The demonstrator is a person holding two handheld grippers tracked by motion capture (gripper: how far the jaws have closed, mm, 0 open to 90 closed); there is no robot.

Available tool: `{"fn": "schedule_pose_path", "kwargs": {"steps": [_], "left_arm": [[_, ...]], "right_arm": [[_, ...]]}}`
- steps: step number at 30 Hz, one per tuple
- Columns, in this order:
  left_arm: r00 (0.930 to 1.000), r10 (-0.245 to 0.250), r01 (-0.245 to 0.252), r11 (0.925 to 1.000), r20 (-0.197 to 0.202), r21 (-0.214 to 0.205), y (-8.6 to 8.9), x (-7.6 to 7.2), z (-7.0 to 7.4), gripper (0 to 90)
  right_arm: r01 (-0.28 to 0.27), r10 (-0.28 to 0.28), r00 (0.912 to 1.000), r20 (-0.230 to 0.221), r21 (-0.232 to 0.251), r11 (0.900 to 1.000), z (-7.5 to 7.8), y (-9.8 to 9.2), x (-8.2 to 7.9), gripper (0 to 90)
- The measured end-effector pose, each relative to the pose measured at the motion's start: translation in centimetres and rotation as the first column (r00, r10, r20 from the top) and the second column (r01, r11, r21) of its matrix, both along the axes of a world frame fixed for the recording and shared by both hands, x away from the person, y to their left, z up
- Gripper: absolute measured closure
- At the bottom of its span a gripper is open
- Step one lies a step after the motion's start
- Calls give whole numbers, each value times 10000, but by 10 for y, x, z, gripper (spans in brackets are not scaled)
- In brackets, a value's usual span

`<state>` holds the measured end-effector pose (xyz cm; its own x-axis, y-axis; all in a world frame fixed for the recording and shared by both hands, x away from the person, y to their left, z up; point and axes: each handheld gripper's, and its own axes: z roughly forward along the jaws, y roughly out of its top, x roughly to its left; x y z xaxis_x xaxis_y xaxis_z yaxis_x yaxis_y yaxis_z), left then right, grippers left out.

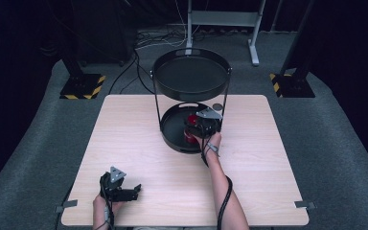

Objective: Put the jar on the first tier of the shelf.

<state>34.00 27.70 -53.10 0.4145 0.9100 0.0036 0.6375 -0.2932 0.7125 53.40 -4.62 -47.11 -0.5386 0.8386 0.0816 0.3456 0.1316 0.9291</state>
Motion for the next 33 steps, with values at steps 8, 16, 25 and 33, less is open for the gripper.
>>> {"fn": "schedule_pose_path", "kwargs": {"steps": [8,16,25,33], "left_arm": [[10000,1,-1,10000,5,2,0,0,0,19],[10000,-4,4,10000,6,-6,0,0,0,20],[10000,-2,2,10000,9,-2,0,0,0,19],[10000,1,-1,10000,9,-4,0,0,0,19]], "right_arm": [[-132,122,9991,-398,-240,9996,7,-6,-11,53],[-564,550,9983,-179,-868,9946,23,-18,-43,0],[-793,828,9963,234,-1226,9893,37,-42,-84,0],[-530,570,9981,227,-1494,9874,36,-68,-117,0]]}}
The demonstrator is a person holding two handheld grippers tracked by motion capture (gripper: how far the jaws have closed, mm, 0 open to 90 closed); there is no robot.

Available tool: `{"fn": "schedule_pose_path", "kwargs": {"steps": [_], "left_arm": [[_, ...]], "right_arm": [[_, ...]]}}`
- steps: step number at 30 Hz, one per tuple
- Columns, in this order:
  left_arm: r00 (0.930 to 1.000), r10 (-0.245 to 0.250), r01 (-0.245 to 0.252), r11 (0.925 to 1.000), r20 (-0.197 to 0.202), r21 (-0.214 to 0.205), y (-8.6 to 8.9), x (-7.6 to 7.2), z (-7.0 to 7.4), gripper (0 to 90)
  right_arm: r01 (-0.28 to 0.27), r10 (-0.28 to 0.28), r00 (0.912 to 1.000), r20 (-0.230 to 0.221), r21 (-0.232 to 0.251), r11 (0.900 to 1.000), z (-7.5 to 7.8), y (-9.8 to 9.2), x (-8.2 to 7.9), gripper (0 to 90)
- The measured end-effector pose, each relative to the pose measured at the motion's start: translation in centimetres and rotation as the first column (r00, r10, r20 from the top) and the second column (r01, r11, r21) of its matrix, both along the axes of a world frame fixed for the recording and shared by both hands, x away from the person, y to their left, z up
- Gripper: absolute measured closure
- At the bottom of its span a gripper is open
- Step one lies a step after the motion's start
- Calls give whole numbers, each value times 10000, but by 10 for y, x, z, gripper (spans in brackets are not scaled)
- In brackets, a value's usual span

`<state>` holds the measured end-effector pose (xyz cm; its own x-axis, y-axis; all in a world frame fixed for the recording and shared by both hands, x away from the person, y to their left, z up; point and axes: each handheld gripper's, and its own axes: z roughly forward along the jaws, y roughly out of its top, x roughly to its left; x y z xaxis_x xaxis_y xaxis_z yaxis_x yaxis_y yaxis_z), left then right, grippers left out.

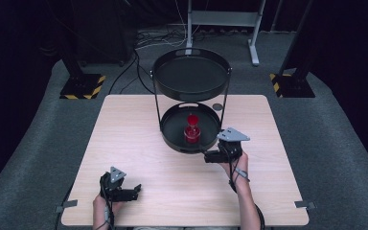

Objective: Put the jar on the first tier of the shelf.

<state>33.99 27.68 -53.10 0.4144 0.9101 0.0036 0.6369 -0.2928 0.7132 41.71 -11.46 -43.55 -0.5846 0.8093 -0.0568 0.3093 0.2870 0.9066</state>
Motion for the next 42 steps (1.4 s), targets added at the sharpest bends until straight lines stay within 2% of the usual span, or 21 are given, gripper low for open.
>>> {"fn": "schedule_pose_path", "kwargs": {"steps": [6,10,15,19,26,30,32,34,35,42], "left_arm": [[10000,-1,1,10000,2,2,0,0,0,19],[10000,-5,5,10000,-5,-1,0,0,0,19],[10000,-6,6,10000,-8,-3,0,0,0,19],[10000,-8,8,10000,-6,0,0,0,0,20],[10000,-10,10,10000,-13,-12,0,0,0,20],[10000,-12,12,10000,-8,-9,0,0,0,20],[10000,-12,12,10000,-13,-11,0,0,0,20],[10000,-12,12,10000,-10,-11,0,0,0,20],[10000,-11,11,10000,-9,-11,0,0,0,20],[10000,-14,14,10000,0,-7,0,0,0,20]], "right_arm": [[471,-477,9984,-304,-199,9987,-15,-26,-20,0],[877,-893,9936,-691,-258,9958,-31,-45,-32,0],[1305,-1352,9826,-1274,-446,9905,-51,-63,-43,0],[1367,-1466,9730,-1781,-666,9884,-65,-73,-52,0],[1508,-1722,9559,-2381,-1058,9829,-87,-84,-65,0],[1578,-1852,9468,-2631,-1218,9799,-93,-86,-67,0],[1561,-1851,9472,-2617,-1276,9795,-93,-87,-68,0],[1504,-1864,9412,-2818,-1444,9780,-94,-87,-67,0],[1513,-1947,9353,-2956,-1634,9749,-95,-86,-66,0],[1426,-1847,9345,-3043,-1554,9775,-95,-87,-66,0]]}}
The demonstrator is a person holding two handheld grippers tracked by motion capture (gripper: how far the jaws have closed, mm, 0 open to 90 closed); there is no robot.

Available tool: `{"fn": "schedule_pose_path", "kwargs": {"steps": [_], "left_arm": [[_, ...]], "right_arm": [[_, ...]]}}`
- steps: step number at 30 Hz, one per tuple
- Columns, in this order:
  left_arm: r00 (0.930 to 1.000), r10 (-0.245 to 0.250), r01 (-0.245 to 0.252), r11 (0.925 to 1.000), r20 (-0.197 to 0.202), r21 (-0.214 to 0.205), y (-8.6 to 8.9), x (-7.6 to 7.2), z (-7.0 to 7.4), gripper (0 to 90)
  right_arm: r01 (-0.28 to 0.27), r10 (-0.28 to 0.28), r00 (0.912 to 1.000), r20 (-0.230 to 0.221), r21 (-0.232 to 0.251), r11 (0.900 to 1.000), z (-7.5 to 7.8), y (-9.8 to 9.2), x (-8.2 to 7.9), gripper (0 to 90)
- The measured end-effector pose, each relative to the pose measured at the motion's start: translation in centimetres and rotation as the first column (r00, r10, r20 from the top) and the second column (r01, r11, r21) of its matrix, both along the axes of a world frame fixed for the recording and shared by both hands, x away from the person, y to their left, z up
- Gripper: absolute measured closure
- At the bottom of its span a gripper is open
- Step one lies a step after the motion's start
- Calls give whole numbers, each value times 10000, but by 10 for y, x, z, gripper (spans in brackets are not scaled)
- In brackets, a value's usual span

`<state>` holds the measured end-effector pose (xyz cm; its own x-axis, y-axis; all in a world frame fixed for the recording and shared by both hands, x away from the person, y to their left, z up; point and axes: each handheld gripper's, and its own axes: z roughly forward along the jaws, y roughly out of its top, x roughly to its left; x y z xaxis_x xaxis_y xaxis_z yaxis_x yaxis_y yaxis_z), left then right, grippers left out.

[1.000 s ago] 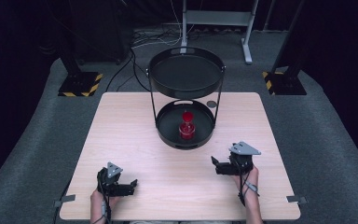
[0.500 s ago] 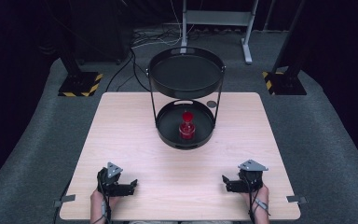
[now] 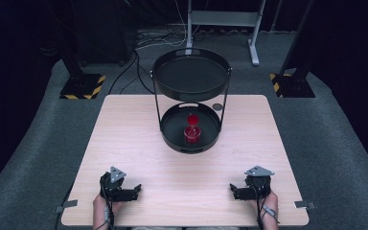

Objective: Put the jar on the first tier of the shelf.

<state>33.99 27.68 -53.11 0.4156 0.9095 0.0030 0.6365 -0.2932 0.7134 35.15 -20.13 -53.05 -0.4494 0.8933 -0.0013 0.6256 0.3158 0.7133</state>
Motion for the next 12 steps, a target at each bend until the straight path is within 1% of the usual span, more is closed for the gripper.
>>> {"fn": "schedule_pose_path", "kwargs": {"steps": [5,12], "left_arm": [[10000,-30,30,10000,41,65,0,0,0,21],[10000,-13,13,10000,1,3,0,0,0,20]], "right_arm": [[-13,13,10000,-4,1,10000,0,0,0,0],[-39,39,10000,-11,-3,10000,0,0,0,0]]}}
